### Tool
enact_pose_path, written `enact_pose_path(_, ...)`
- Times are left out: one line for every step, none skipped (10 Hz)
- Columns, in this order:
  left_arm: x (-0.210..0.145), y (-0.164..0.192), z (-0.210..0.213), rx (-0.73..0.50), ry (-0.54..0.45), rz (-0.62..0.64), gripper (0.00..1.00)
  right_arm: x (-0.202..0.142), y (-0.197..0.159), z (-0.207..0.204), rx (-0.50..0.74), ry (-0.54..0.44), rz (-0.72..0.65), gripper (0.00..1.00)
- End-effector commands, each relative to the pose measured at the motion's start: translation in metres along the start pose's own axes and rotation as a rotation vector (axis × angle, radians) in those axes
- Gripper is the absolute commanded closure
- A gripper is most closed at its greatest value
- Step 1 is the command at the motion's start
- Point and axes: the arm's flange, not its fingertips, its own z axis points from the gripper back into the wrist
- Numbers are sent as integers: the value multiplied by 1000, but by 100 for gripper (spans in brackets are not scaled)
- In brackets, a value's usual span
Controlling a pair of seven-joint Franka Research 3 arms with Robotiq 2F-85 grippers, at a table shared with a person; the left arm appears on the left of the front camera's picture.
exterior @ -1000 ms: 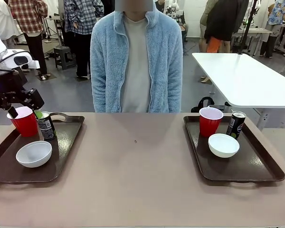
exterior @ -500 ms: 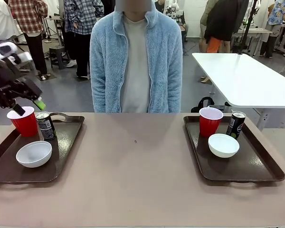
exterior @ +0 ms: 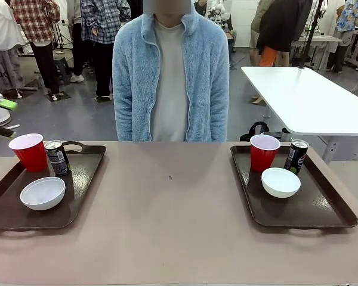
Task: Prepare tableware on both trays.
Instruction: Pick up a Picnic Bowl from the table and place it on a Handle tray.
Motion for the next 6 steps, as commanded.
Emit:
enact_pose_path(-3, 9, 20, -13, -3, 26, 8, 0, 2, 0, 17, -4, 21, 0)
enact_pose_path(-4, 12, 36, 18, -24, 16, 8, 0, 2, 0, 17, -4, 21, 0)
enact_pose_path(-4, 19, 45, 46, -39, 17, 8, 0, 2, 0, 17, -4, 21, 0)
enact_pose_path(-4, 26, 50, 76, -41, 22, 8, 0, 2, 0, 17, -4, 21, 0)
enact_pose_path(1, 28, 51, 101, -22, 24, 8, 0, 2, 0, 17, -4, 21, 0)
enact_pose_path(1, 28, 50, 136, -6, 22, 8, 0, 2, 0, 17, -4, 21, 0)
